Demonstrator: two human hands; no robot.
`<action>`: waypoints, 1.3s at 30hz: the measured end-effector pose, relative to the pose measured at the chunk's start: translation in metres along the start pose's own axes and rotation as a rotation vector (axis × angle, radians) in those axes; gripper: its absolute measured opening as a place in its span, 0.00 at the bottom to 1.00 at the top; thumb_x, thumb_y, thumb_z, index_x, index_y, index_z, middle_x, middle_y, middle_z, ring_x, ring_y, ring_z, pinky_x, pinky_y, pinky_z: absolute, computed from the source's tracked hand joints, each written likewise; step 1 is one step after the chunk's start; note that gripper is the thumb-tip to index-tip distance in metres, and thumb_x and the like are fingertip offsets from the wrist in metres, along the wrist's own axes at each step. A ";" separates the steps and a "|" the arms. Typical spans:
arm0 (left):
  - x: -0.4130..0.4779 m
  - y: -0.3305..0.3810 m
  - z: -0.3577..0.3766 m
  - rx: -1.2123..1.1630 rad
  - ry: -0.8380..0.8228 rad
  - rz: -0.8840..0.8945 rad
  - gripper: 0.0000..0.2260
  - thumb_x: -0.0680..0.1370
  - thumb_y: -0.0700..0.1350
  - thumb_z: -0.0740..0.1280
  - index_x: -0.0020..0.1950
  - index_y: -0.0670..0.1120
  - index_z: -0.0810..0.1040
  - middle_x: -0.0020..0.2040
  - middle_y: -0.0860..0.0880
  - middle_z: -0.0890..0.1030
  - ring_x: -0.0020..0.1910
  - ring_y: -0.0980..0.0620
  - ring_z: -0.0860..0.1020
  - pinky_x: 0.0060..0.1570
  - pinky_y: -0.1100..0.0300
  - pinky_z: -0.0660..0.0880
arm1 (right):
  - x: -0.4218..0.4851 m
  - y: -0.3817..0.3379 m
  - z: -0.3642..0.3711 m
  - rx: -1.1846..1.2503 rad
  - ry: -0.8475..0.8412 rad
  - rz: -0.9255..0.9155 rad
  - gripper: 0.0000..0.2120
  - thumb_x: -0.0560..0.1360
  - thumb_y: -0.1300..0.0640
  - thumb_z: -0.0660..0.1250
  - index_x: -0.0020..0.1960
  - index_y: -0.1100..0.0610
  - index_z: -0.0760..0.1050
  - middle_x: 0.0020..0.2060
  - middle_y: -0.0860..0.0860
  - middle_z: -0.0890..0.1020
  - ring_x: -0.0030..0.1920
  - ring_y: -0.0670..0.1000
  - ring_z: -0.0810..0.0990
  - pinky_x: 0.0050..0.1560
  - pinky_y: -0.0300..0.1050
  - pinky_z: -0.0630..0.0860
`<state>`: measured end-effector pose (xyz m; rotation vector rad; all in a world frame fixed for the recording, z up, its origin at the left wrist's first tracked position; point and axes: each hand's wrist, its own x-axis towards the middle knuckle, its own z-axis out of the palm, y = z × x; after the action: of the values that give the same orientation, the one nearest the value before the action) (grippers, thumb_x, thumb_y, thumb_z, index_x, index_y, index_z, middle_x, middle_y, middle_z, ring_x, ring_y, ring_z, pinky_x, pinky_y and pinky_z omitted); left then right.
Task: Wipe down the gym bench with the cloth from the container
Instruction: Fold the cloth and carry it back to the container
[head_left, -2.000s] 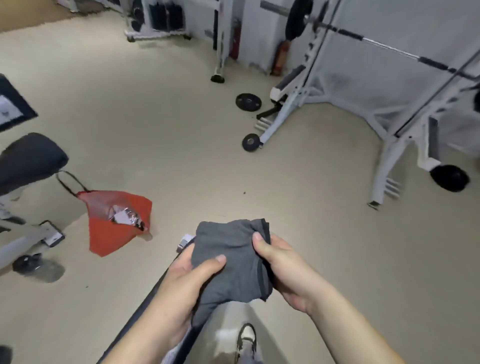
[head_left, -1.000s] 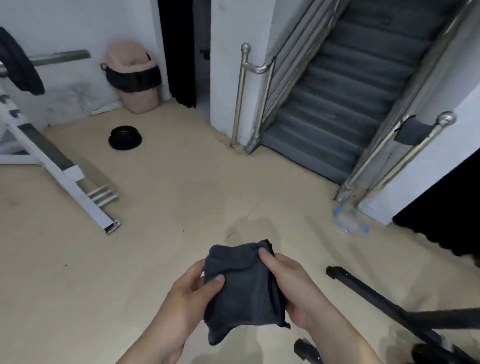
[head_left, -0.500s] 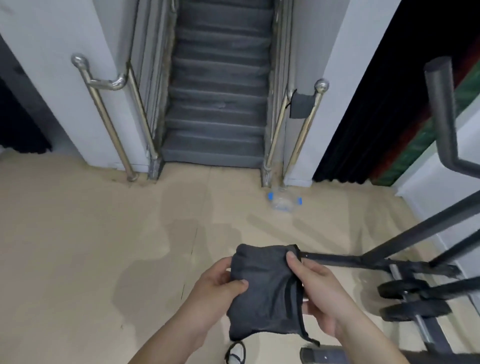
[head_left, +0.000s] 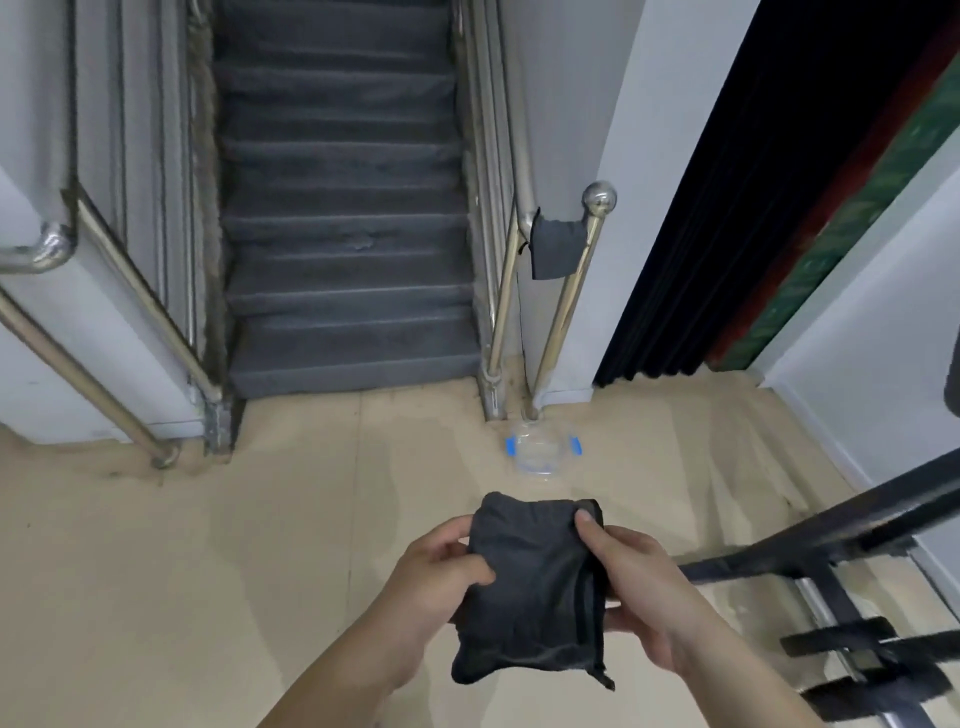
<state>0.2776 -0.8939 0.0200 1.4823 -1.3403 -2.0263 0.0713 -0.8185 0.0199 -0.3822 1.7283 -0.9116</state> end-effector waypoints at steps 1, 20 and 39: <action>0.025 0.012 -0.008 0.016 -0.016 -0.004 0.21 0.73 0.34 0.66 0.52 0.58 0.86 0.44 0.46 0.86 0.41 0.49 0.82 0.38 0.56 0.74 | 0.019 -0.013 0.006 0.014 0.023 0.003 0.22 0.81 0.40 0.66 0.58 0.58 0.84 0.50 0.55 0.90 0.54 0.61 0.88 0.52 0.64 0.85; 0.436 0.174 0.052 0.309 -0.295 -0.068 0.22 0.77 0.38 0.63 0.57 0.68 0.78 0.54 0.41 0.83 0.53 0.43 0.85 0.52 0.47 0.83 | 0.366 -0.160 -0.075 0.294 0.257 0.138 0.21 0.81 0.36 0.64 0.64 0.50 0.78 0.58 0.49 0.85 0.58 0.54 0.83 0.60 0.58 0.82; 0.992 -0.088 0.113 0.813 -0.260 -0.044 0.05 0.76 0.42 0.66 0.49 0.51 0.80 0.47 0.49 0.82 0.46 0.48 0.80 0.41 0.60 0.74 | 0.869 0.085 -0.101 0.543 0.311 0.337 0.14 0.76 0.60 0.62 0.60 0.59 0.78 0.53 0.63 0.82 0.49 0.66 0.86 0.47 0.62 0.86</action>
<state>-0.2184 -1.4727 -0.6311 1.5513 -2.4569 -1.8196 -0.3154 -1.2912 -0.6118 0.4162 1.6650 -1.1789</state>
